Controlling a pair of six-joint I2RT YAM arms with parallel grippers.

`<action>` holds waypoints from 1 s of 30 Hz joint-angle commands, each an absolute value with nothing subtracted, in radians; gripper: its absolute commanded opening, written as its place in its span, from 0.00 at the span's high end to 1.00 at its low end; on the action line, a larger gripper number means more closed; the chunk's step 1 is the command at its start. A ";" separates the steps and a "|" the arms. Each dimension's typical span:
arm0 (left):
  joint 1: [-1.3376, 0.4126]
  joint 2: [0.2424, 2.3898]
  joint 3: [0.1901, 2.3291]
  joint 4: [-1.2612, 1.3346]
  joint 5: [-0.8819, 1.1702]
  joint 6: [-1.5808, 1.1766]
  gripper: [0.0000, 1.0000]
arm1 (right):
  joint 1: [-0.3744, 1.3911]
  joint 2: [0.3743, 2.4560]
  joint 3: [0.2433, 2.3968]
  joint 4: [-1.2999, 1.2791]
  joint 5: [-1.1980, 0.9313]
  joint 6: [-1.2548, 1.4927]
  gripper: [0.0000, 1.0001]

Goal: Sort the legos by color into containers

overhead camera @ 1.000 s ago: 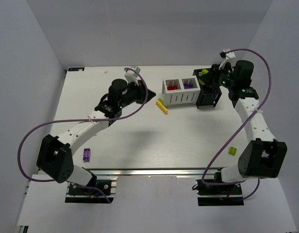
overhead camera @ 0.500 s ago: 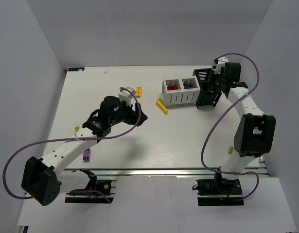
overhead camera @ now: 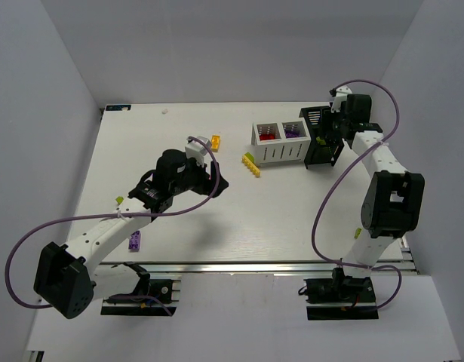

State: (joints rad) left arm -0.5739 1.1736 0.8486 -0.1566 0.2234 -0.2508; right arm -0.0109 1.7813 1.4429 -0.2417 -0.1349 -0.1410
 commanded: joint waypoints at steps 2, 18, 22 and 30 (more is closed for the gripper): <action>-0.571 1.164 0.856 -0.146 0.244 -0.241 0.14 | -0.012 1.766 1.480 -0.245 -0.149 -0.149 0.43; -0.571 1.203 0.868 -0.159 0.262 -0.298 0.98 | -0.064 1.244 1.105 -0.411 -0.676 -0.598 0.90; -0.571 1.206 0.876 -0.173 0.256 -0.299 0.86 | -0.071 1.224 1.101 -0.573 -0.508 -0.707 0.78; -0.571 1.198 0.885 -0.189 0.252 -0.288 0.29 | -0.158 1.157 1.048 -0.699 -0.057 -0.626 0.18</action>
State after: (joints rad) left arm -0.5732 1.2194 0.8501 -0.1806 0.2470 -0.2966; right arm -0.1345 1.2373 1.0687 -0.6155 -0.1883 -0.6071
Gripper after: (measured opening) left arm 0.707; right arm 0.814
